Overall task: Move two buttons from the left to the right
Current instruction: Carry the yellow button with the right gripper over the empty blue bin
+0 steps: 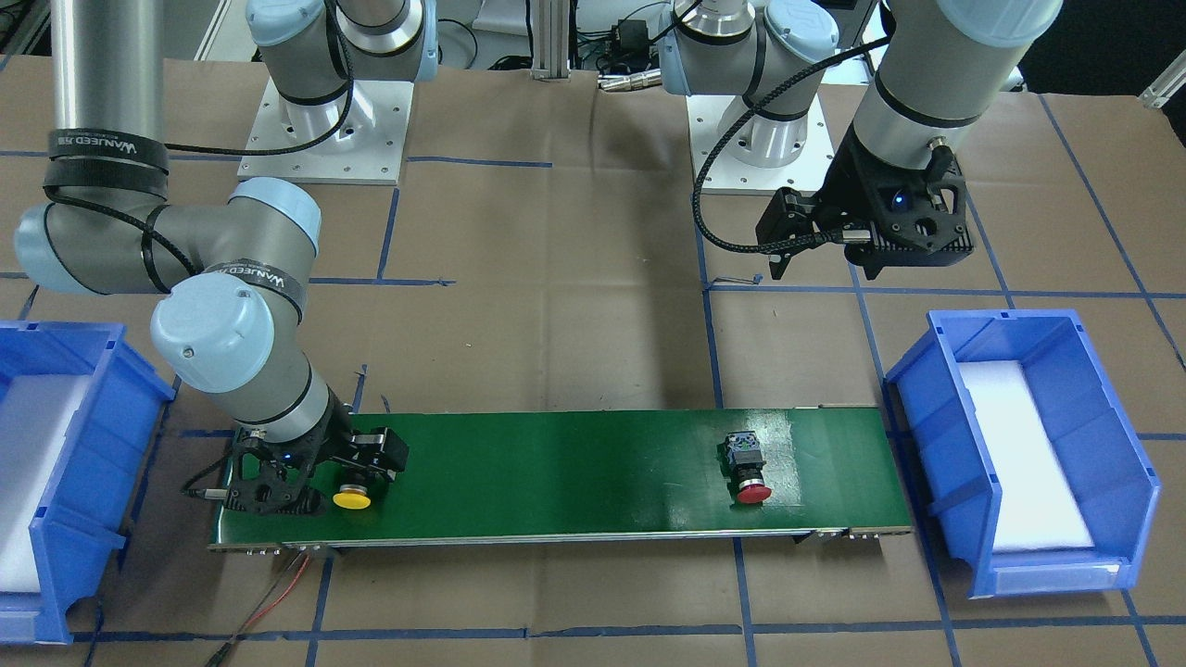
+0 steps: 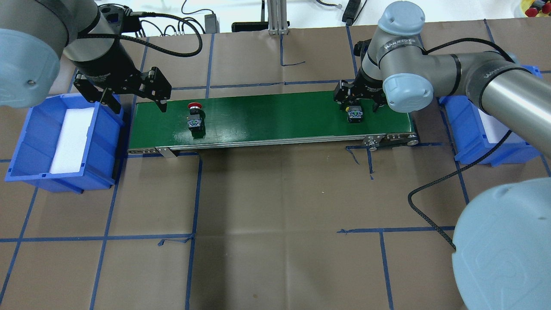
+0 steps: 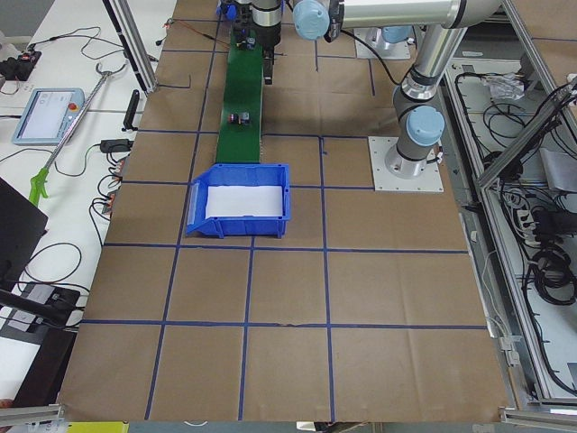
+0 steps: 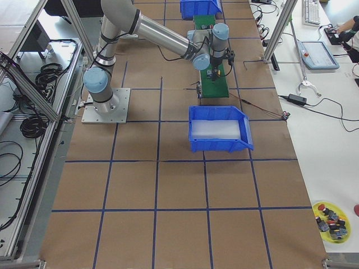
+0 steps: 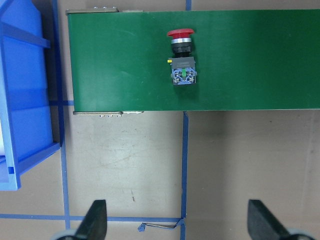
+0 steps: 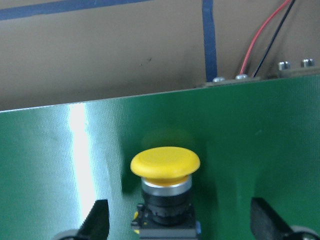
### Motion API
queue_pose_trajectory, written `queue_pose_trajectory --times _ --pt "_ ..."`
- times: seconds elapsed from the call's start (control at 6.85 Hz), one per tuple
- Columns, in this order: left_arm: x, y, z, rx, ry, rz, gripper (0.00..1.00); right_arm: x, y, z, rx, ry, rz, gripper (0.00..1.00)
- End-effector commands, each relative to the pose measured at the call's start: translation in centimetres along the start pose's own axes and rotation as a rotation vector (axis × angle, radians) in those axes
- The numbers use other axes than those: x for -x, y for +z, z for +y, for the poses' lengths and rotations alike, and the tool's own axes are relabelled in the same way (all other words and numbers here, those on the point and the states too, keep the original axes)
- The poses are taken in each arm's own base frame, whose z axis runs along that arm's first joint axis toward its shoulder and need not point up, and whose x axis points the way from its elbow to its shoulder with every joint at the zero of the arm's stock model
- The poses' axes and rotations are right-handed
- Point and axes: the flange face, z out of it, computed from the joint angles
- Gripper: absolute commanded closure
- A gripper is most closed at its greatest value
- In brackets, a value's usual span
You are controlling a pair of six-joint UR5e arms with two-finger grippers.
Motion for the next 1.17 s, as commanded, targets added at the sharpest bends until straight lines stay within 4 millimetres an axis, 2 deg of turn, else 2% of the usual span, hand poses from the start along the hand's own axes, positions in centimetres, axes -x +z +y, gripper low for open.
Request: queue_pose_trajectory --times 0.0,0.15,0.29,0.44,0.58,0.73,0.88,1.02 --pt "-0.1 0.0 0.0 0.001 0.001 0.002 0.00 -0.7 0.3 -0.1 0.004 -0.012 0.071 0.68" --pt "-0.1 0.0 0.2 0.001 0.001 0.002 0.00 -0.6 -1.3 -0.9 -0.022 -0.016 0.072 0.93" --pt "-0.1 0.1 0.2 0.001 0.003 0.002 0.00 -0.4 -3.2 -1.7 -0.036 -0.062 0.072 0.95" --pt "-0.1 0.1 0.2 0.001 0.001 0.002 0.00 -1.4 -4.8 -2.2 -0.025 -0.113 0.106 0.95" --pt "-0.1 0.2 0.2 0.001 0.001 0.002 0.00 -3.5 -9.3 -2.5 -0.047 -0.139 0.144 0.95" --pt "-0.1 0.1 0.3 0.000 0.001 0.002 0.00 -8.7 -13.5 -2.7 -0.044 -0.160 0.154 0.95" --pt "-0.1 0.1 0.4 0.000 0.001 0.002 0.00 -16.3 -16.8 -2.7 -0.045 -0.166 0.160 0.95" --pt "-0.1 0.0 0.5 -0.003 0.003 -0.001 0.00 -23.8 -18.7 -2.4 -0.051 -0.188 0.177 0.95"
